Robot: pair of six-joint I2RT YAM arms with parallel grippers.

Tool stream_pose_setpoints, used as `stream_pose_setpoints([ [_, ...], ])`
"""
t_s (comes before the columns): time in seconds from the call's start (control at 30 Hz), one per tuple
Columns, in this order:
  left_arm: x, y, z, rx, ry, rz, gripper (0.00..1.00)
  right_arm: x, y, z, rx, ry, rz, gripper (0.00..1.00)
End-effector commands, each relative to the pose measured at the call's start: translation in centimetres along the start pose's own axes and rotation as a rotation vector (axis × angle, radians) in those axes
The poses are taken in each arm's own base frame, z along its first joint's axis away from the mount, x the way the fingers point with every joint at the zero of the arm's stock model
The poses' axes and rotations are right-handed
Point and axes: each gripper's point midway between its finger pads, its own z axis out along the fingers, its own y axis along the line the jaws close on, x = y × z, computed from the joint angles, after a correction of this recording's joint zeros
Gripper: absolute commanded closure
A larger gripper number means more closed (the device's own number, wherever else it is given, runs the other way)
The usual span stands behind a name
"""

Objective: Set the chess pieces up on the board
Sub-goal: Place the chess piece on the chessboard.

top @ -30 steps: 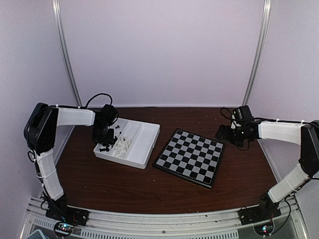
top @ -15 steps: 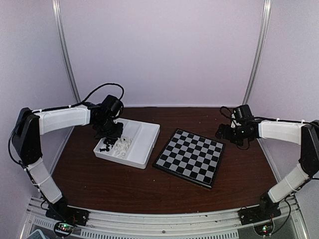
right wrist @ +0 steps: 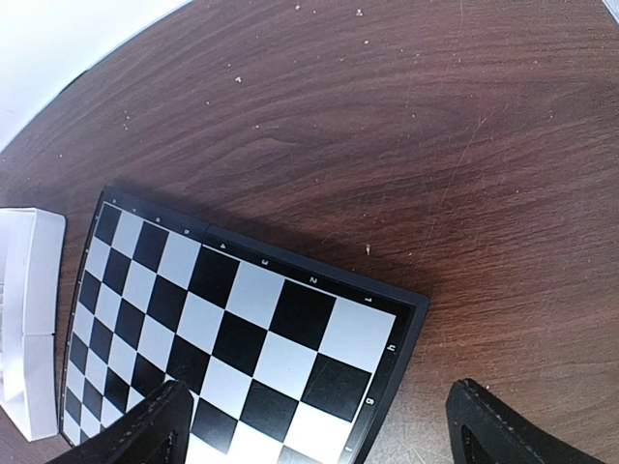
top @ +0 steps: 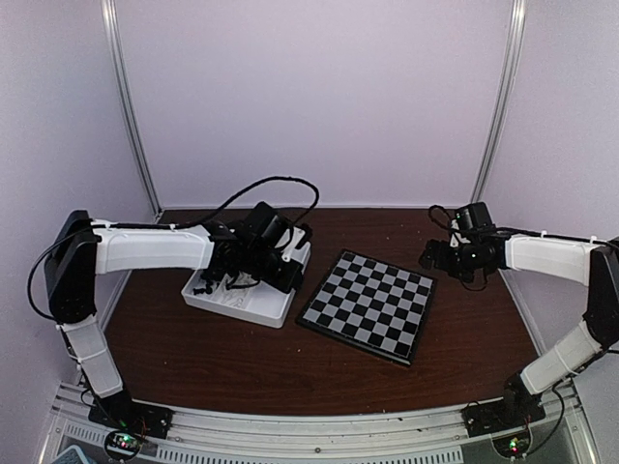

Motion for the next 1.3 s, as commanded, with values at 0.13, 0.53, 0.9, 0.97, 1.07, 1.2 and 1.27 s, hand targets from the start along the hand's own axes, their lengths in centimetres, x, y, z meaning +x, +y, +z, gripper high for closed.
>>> stream_pose_setpoints([
  [0.13, -0.5, -3.9, 3.3, 0.135, -0.012, 0.121, 0.92, 0.0, -0.7, -0.8, 0.018, -0.021, -0.008, 0.05],
  [0.53, 1.6, -4.8, 5.9, 0.174, 0.043, 0.137, 0.91, 0.2, -0.8, -0.6, 0.021, -0.021, -0.008, 0.05],
  [0.9, 2.5, -4.7, 6.8, 0.175, 0.057, 0.145, 0.91, 0.2, -0.8, -0.6, 0.022, -0.02, -0.009, 0.05],
  [0.97, 2.7, -4.7, 6.9, 0.177, 0.062, 0.142, 0.9, 0.2, -0.9, -0.6, 0.022, -0.019, -0.008, 0.05],
  [1.07, 2.8, -4.9, 6.8, 0.187, 0.065, 0.142, 0.91, 0.2, -0.8, -0.6, 0.02, -0.018, -0.008, 0.05],
  [1.2, 3.0, -5.2, 6.5, 0.187, 0.067, 0.15, 0.91, 0.2, -0.8, -0.5, 0.02, -0.018, -0.006, 0.05],
  [1.27, 3.1, -5.2, 6.5, 0.185, 0.07, 0.147, 0.9, 0.3, -0.8, -0.4, 0.018, -0.017, -0.005, 0.05],
])
